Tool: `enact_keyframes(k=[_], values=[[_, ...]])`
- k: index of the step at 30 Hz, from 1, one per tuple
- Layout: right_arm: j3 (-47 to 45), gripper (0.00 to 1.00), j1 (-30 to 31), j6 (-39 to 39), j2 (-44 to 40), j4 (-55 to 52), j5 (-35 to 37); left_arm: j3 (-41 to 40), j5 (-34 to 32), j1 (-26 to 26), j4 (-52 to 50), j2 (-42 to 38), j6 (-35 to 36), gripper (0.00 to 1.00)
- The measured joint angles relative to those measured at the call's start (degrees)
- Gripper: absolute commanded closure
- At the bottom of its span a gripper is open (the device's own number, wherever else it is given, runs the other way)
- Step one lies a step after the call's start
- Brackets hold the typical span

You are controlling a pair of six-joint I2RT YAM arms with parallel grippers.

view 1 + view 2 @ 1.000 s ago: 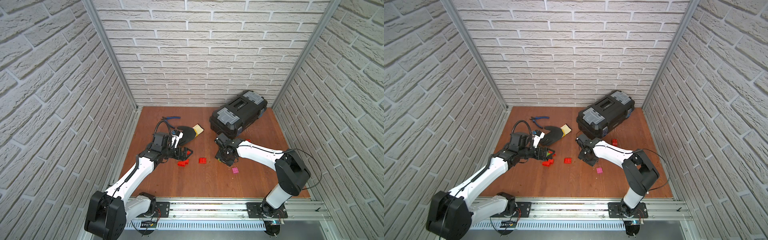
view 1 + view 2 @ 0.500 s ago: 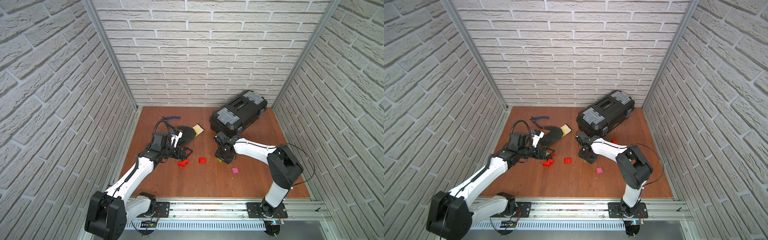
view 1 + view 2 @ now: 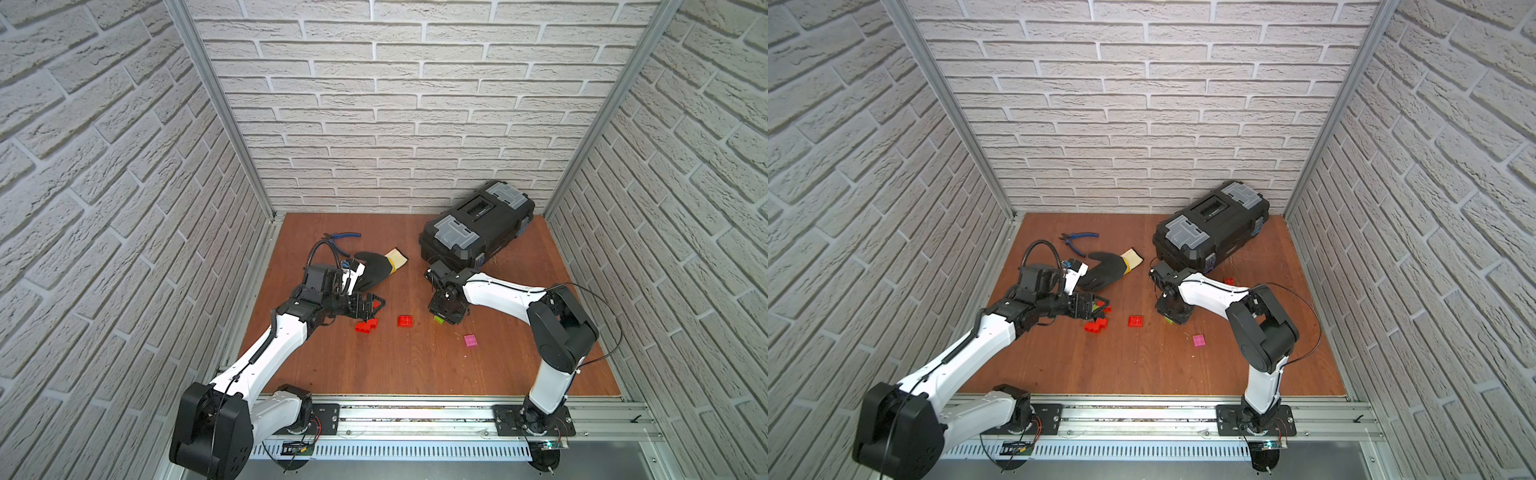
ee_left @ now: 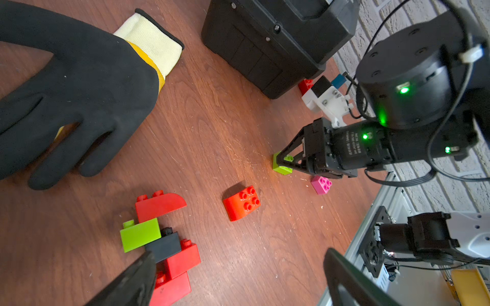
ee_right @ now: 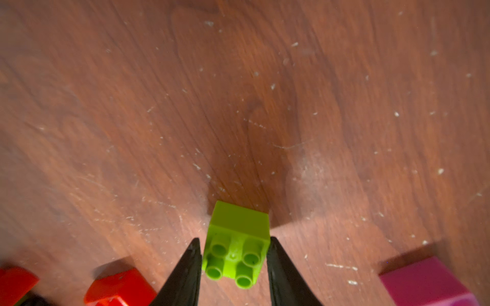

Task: Assemble the letter s with lego
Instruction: Pick up the lego brick from the center of the board, then assemble the lego brick with the lego brick.

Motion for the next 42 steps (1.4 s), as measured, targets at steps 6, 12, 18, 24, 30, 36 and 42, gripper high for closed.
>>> enact_keyframes(k=[6, 12, 18, 24, 30, 36, 42], values=[[0.5, 0.61, 0.0, -1.5, 0.5, -1.2, 0.3, -0.1, 0.1, 0.2, 0.0, 0.0, 0.0, 0.02], [0.7, 0.68, 0.0, -2.9, 0.5, -1.3, 0.7, -0.3, 0.3, 0.3, 0.0, 0.0, 0.0, 0.02], [1.0, 0.69, 0.5, -7.3, 0.5, -1.8, 0.7, -0.3, 0.6, 0.9, 0.0, 0.0, 0.0, 0.02], [5.4, 0.69, 2.6, -14.1, 0.5, -4.5, 1.4, -0.3, 0.5, 2.2, 0.0, 0.0, 0.0, 0.02], [9.8, 0.69, 6.2, -20.6, 0.5, -6.0, 1.5, -0.3, 0.5, 2.6, 0.0, 0.0, 0.0, 0.02], [13.2, 0.69, 8.9, -22.9, 1.6, -7.6, 1.5, -0.7, 0.5, 3.6, 0.0, 0.0, -0.5, 0.02], [15.7, 0.69, 10.8, -23.1, 4.1, -8.5, 1.1, -0.7, 0.6, 3.9, 0.0, 0.0, -0.7, 0.02]])
